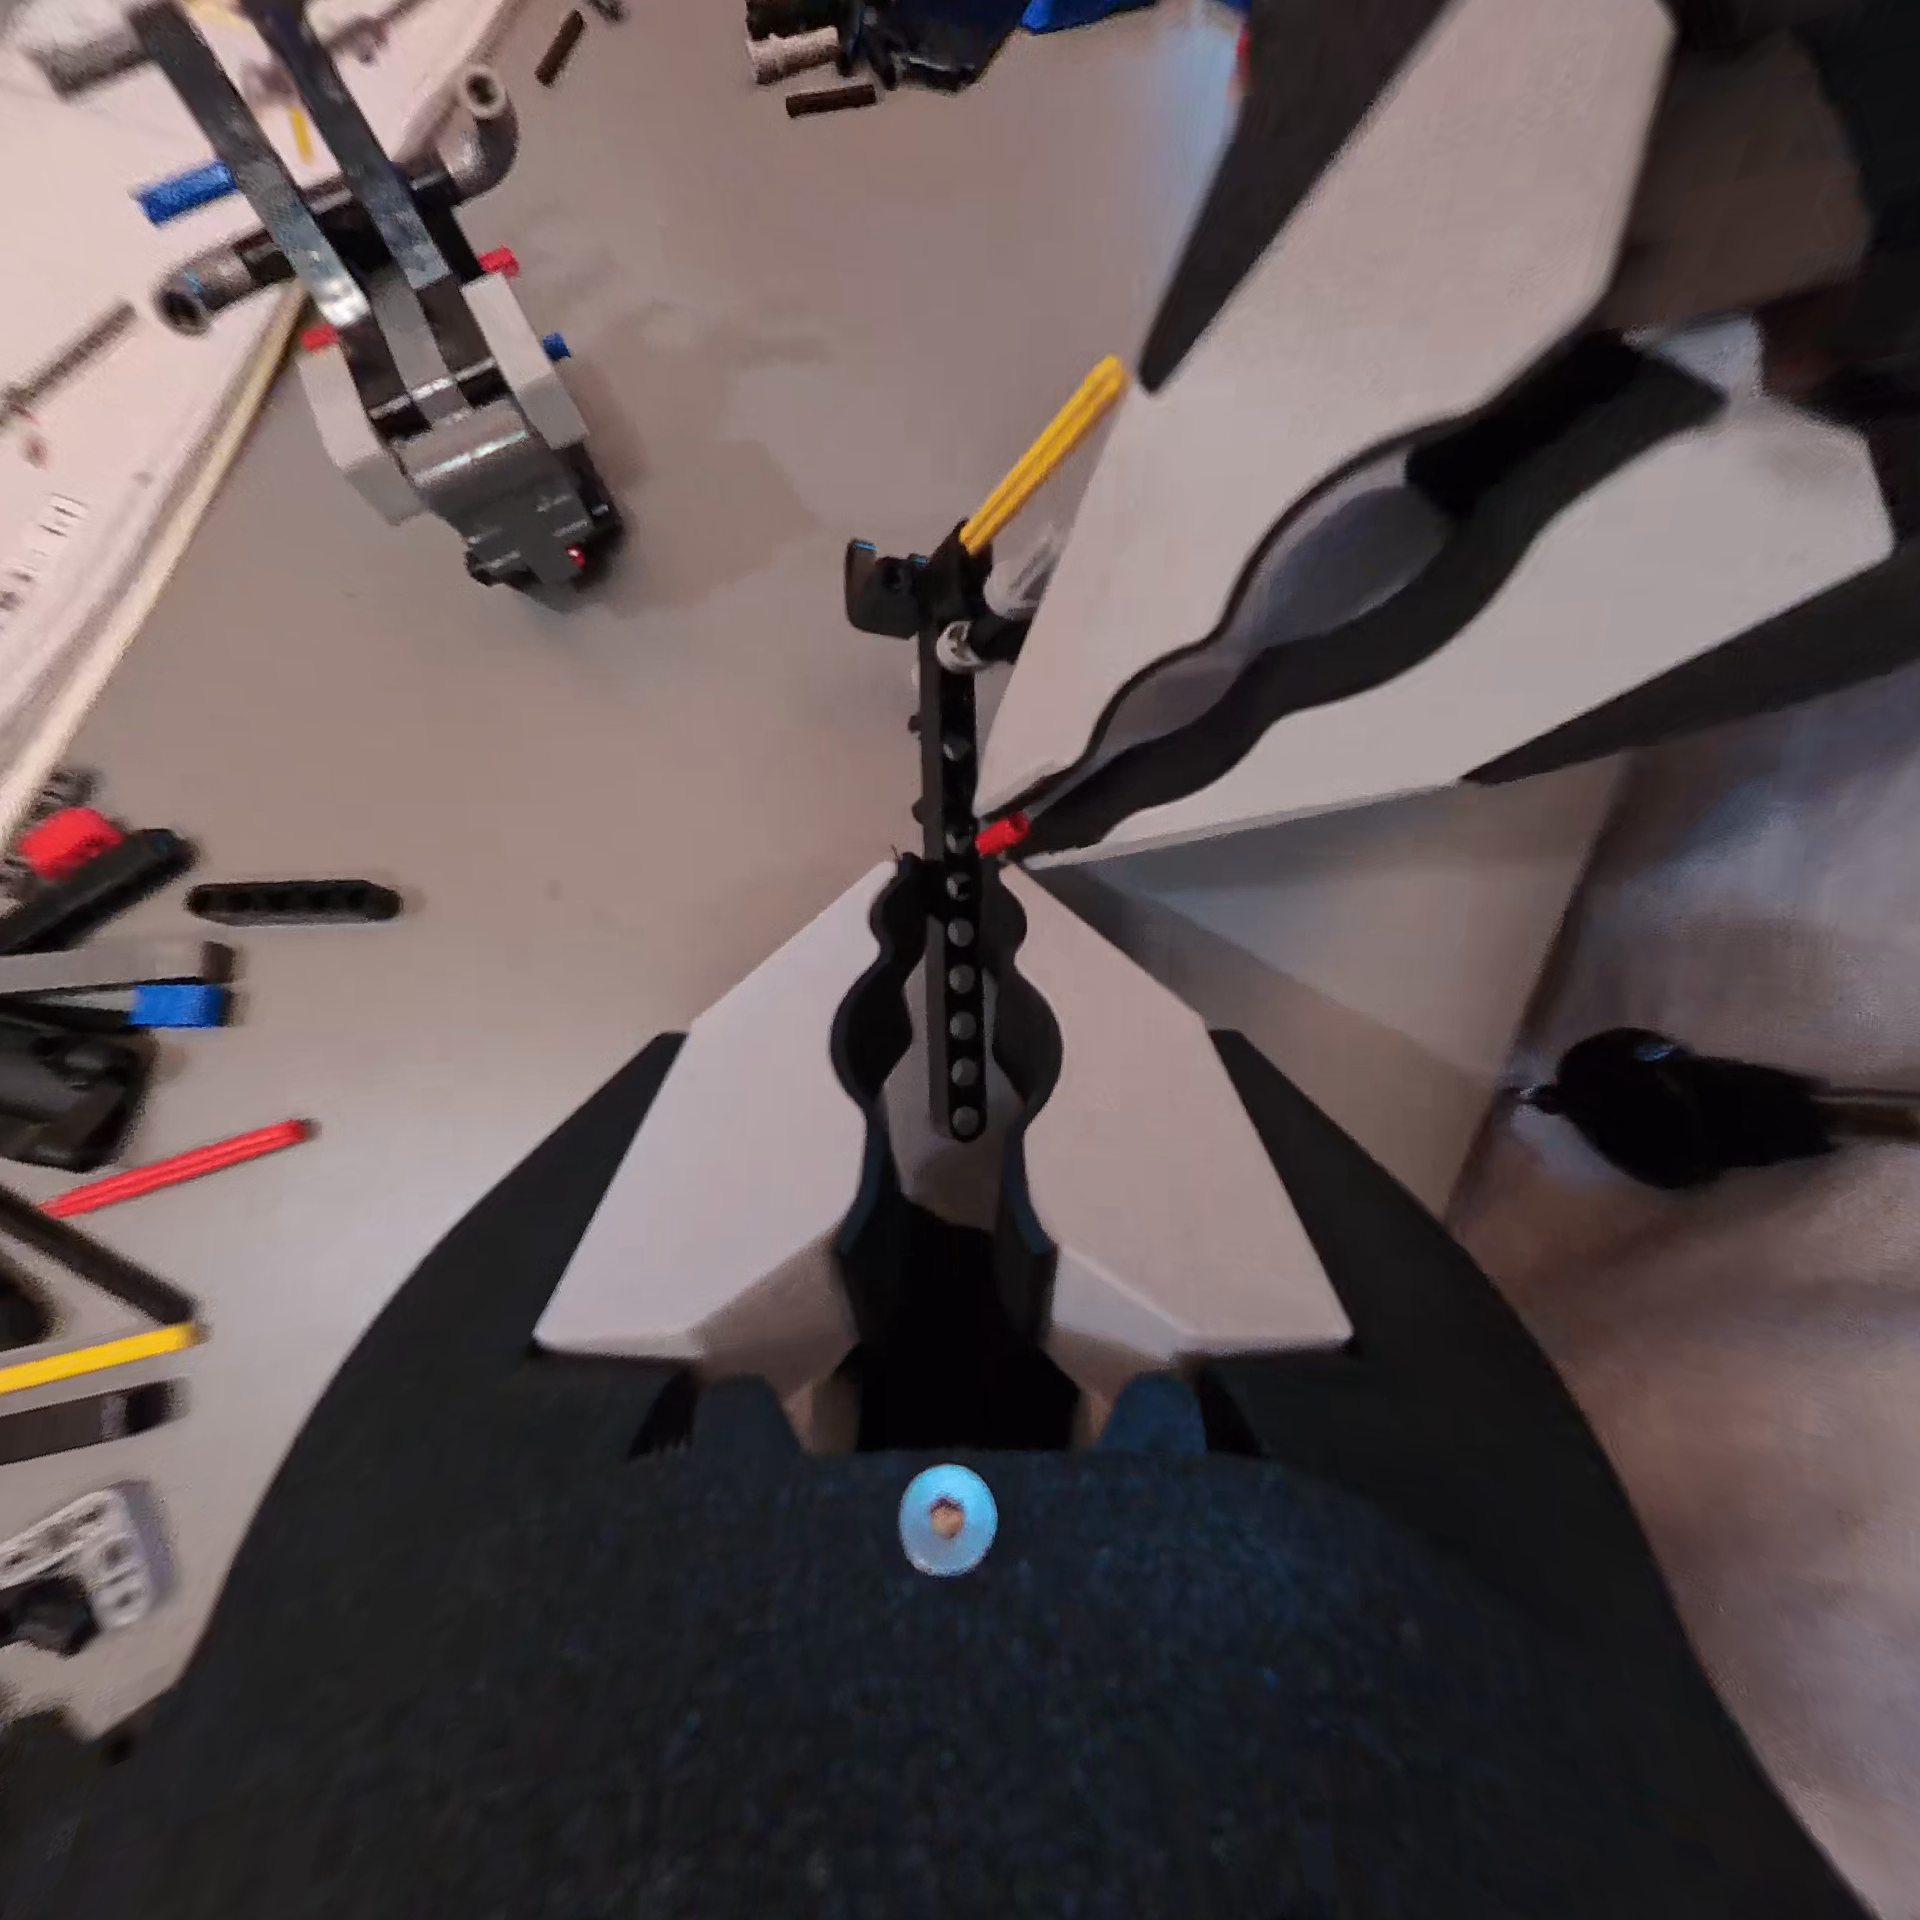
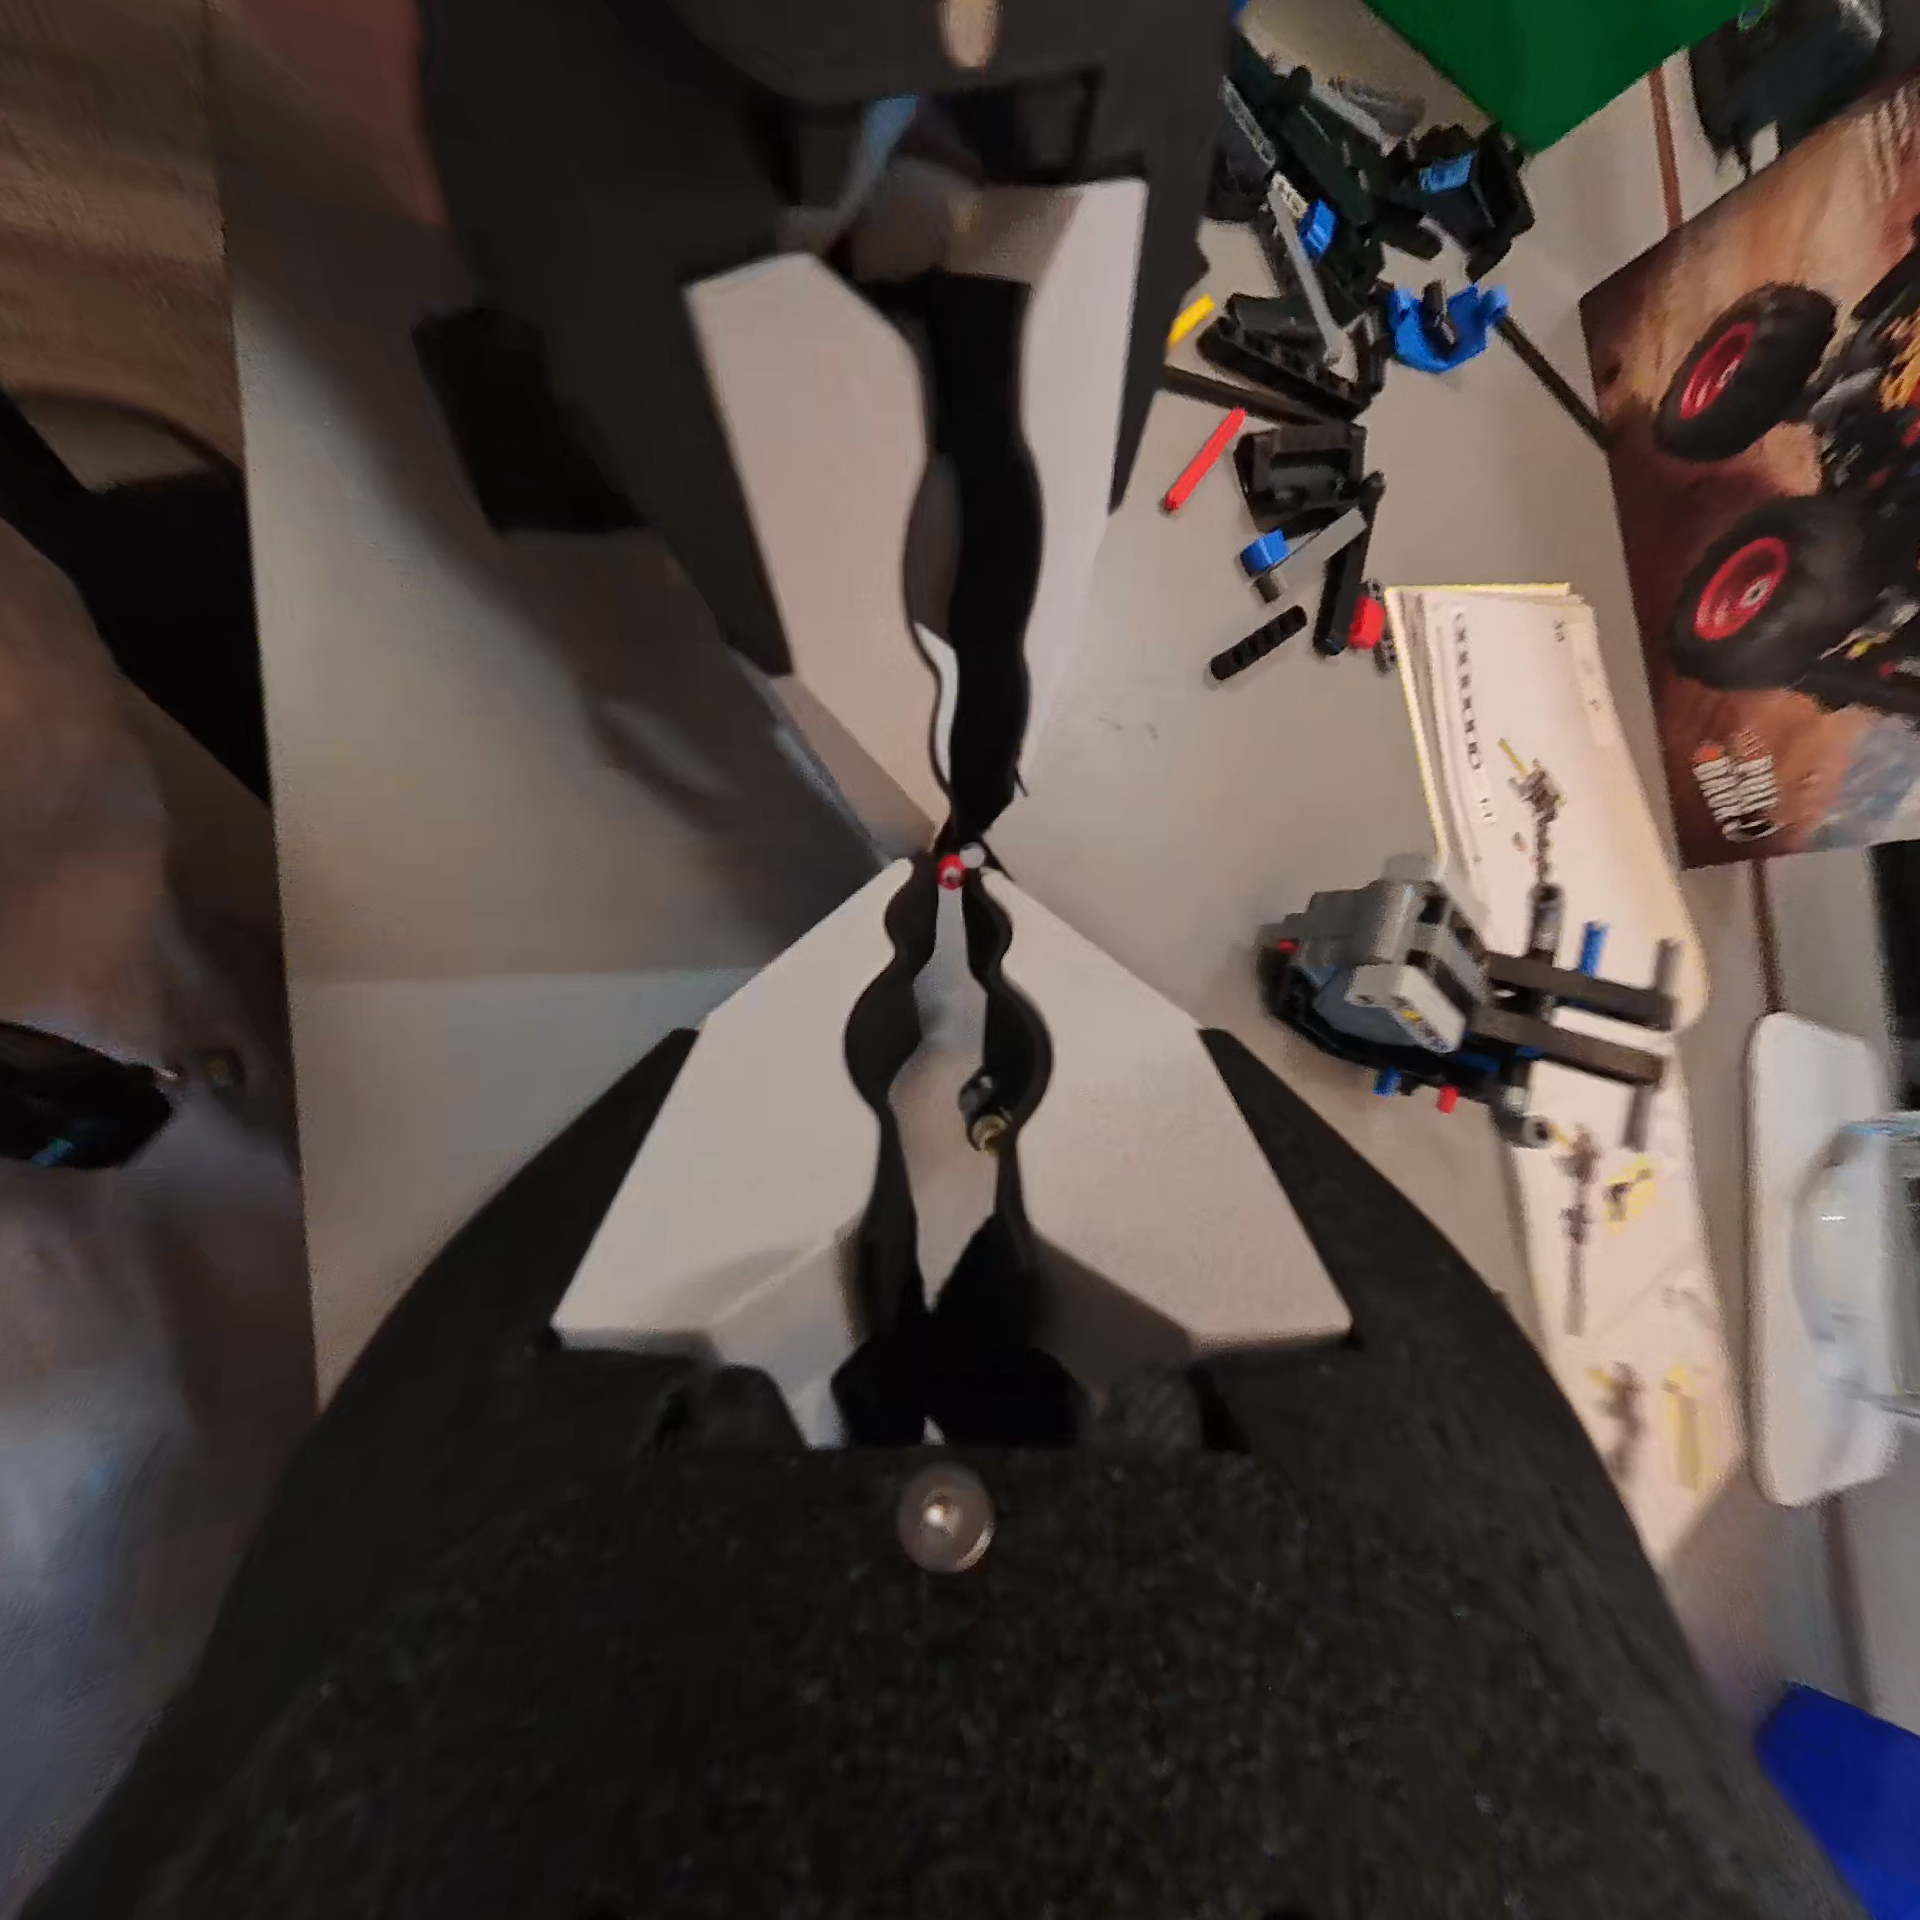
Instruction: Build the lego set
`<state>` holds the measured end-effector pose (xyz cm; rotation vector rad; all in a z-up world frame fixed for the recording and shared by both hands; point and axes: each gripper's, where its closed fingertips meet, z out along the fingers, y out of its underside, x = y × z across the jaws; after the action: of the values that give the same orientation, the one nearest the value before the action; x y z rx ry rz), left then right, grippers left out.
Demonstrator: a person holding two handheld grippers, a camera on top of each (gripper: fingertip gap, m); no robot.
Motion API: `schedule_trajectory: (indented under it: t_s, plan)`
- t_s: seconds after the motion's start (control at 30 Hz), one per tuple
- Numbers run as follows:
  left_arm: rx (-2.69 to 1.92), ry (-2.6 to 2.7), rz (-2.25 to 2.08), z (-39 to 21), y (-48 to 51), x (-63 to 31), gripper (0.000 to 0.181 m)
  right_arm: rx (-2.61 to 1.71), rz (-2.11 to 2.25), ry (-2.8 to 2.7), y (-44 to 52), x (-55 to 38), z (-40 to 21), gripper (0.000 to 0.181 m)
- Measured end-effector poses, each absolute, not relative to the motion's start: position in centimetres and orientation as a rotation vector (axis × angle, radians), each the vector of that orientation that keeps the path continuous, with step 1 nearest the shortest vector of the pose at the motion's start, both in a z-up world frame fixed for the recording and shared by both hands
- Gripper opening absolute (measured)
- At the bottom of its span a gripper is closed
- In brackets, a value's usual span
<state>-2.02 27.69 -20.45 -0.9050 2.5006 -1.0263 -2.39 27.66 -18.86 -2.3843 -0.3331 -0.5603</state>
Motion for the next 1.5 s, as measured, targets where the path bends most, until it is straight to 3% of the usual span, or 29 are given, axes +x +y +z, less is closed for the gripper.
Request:
schedule_trajectory:
  t_s: [0.13,0.37,1.5]
  plan:
    - [-1.057,2.584,-1.184,-20.8,27.4,-2.4,0.008,-2.453,-0.659,-0.534,27.7,-2.5,-18.9,0.004]
    - [-0.976,2.629,-1.097,-21.2,27.9,-2.5,0.008,-2.512,-0.642,-0.697,28.0,-2.8,-19.5,0.004]
    - [-0.943,2.537,-1.028,-22.0,28.5,-2.2,0.008,-2.672,-0.745,-0.542,28.6,-2.0,-20.2,0.003]
